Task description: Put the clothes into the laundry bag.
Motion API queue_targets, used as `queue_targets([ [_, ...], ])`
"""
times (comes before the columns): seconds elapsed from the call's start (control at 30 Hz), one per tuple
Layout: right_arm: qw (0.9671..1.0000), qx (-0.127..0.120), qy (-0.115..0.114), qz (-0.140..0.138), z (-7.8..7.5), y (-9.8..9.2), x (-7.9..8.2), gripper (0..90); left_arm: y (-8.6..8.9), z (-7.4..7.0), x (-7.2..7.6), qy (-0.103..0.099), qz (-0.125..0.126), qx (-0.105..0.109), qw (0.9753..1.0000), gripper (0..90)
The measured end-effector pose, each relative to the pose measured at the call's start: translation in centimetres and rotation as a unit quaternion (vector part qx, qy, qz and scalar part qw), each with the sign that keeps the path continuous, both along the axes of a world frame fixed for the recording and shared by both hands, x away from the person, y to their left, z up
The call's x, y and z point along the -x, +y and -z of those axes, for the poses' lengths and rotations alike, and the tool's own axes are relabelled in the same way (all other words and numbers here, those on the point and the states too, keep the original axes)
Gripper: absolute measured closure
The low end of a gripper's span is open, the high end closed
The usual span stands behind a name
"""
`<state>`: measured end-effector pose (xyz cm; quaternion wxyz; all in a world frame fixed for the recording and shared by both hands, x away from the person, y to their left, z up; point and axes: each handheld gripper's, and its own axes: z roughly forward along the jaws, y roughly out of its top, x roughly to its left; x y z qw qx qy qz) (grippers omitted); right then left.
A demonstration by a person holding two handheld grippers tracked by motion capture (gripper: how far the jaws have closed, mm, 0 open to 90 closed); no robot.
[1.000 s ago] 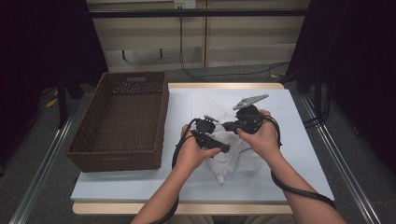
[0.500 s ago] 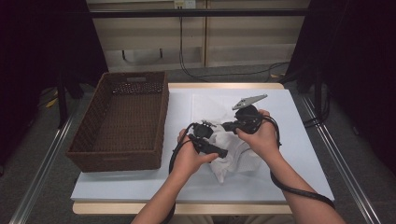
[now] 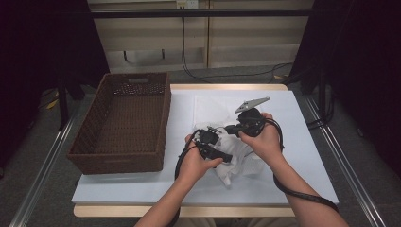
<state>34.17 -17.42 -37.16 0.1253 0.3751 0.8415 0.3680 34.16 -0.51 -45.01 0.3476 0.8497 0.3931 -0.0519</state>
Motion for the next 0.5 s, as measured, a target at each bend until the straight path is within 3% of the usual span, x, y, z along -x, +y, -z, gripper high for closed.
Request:
queue_targets([
  [0.17,1.0,-0.001,0.002,-0.003,0.07,0.03,0.05,90.0,-0.18,-0.12,0.29,0.023,-0.003,0.008,0.9997,56.4],
  [0.27,1.0,0.0,0.002,-0.004,0.2,0.12,0.09,90.0,-0.07,-0.11,0.27,0.031,0.002,0.002,0.9995,68.8],
  [0.4,1.0,-0.001,0.003,-0.004,0.26,0.15,0.16,90.0,-0.05,-0.31,0.32,0.046,-0.006,0.015,0.9988,74.7],
  [0.5,1.0,0.0,0.003,-0.004,0.28,0.12,0.21,90.0,-0.03,-0.71,0.44,0.044,-0.008,0.017,0.9989,76.6],
])
